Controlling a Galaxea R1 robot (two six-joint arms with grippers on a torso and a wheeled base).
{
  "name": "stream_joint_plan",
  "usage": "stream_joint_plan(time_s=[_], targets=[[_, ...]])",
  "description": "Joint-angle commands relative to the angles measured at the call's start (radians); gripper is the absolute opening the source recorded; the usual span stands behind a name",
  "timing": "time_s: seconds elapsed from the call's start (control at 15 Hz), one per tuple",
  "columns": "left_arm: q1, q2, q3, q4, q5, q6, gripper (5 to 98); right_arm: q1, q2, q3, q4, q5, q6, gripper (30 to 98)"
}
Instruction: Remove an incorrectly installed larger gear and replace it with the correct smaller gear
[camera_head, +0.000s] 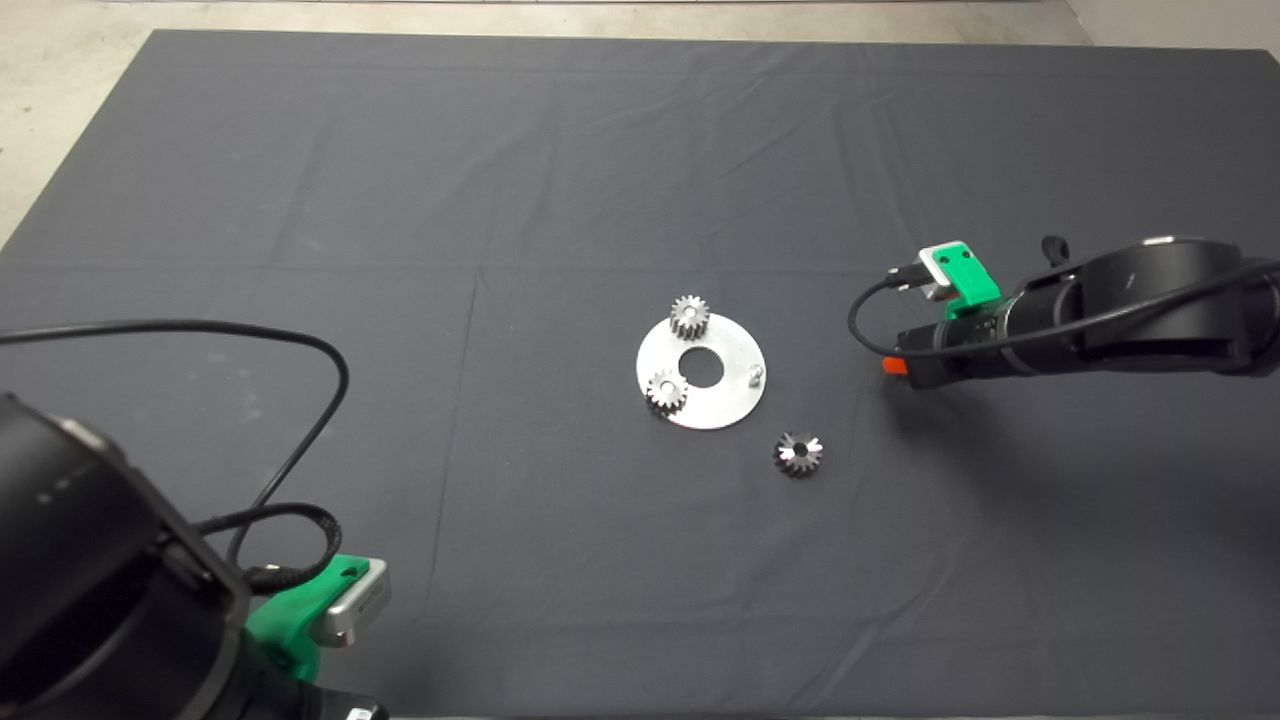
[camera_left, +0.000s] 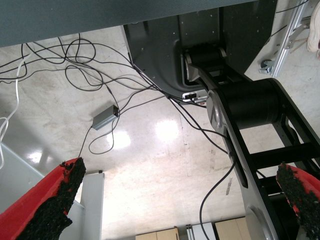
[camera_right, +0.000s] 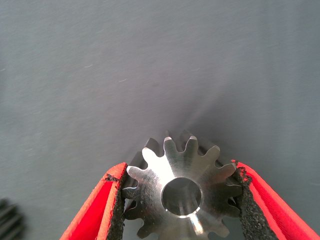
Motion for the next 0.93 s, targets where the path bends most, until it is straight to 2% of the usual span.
stream_joint_plan(time_s=[0.0, 0.87], targets=[[-0.014, -0.001, 0.018, -0.016, 0.001, -0.006, 98.2, 0.008, 0.004, -0.009, -0.021, 0.012, 0.015, 48.5], [-0.014, -0.001, 0.018, -0.016, 0.001, -0.006, 98.2, -0.016, 0.036, -0.039, -0.025, 0.012, 0.009, 48.6]])
